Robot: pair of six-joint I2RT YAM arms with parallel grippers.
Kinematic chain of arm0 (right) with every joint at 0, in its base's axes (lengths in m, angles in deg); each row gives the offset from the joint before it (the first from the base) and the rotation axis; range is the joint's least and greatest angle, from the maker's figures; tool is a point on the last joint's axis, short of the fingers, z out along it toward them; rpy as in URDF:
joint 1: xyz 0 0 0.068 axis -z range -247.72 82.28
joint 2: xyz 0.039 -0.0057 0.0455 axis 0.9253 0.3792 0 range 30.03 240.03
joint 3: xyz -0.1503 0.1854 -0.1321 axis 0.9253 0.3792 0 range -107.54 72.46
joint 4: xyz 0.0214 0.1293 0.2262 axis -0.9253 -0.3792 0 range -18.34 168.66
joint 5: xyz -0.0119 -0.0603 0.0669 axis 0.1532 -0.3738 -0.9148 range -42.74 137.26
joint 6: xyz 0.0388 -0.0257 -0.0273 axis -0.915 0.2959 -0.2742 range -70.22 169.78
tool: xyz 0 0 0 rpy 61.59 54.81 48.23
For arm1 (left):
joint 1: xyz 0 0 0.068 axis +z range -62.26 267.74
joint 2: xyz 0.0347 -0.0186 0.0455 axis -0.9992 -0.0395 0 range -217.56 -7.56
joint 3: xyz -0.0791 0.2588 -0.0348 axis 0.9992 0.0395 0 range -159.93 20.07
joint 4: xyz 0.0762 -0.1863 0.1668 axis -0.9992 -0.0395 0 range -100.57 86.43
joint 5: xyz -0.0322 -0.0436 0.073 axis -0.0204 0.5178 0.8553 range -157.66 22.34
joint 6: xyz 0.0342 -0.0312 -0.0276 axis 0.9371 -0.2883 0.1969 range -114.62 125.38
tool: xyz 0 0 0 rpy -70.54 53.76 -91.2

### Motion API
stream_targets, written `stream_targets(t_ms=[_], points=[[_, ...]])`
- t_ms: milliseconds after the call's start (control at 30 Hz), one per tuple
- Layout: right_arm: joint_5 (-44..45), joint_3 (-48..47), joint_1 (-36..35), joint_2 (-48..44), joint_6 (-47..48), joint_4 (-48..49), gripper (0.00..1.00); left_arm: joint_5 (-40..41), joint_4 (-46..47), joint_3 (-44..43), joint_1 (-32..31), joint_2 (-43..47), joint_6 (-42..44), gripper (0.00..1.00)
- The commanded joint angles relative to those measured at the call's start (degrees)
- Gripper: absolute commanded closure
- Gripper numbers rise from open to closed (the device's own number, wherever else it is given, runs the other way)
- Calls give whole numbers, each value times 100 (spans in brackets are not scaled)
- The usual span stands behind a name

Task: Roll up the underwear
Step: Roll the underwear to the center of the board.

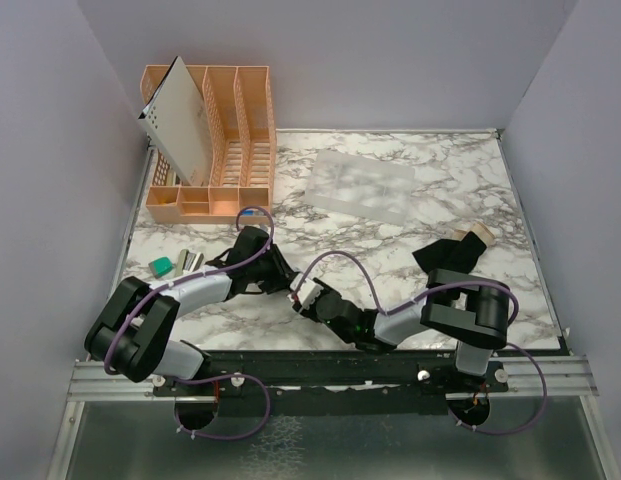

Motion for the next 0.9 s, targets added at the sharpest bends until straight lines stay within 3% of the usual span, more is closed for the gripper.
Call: stream_targets(t_ms=[0, 233, 533, 867], points=[[-375, 100, -2, 108, -565, -773, 85, 19, -581, 51, 68, 41, 197, 61], [-795, 246, 65, -130, -1685, -575, 86, 0, -596, 32, 152, 157, 234, 49], [-2152, 430, 403, -175, -2899, -92, 86, -63, -441, 177, 194, 705, 225, 30], [-2953, 731, 1118, -72, -4049, 329, 84, -10, -217, 423, 210, 926, 196, 24]])
